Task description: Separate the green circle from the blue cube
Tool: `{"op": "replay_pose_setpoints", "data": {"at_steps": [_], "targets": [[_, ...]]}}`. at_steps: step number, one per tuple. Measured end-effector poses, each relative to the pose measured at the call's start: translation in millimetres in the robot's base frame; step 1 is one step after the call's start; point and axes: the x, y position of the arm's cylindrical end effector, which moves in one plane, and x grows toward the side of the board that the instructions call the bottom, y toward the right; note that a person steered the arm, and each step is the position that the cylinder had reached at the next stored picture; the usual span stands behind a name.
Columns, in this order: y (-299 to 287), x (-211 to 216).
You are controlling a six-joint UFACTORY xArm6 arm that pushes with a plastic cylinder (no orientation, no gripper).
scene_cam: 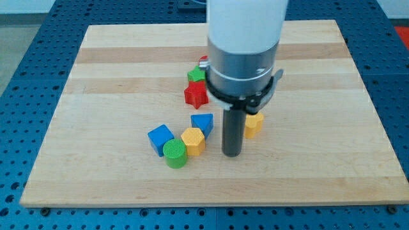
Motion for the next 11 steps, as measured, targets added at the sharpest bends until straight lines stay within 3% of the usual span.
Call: {"op": "replay_pose_setpoints", "data": {"at_steps": [3, 7, 10, 11], "targets": [[-62.5, 16.1], [-99.4, 9.0], [-163.7, 9.6], [-179.2, 27.0]]}}
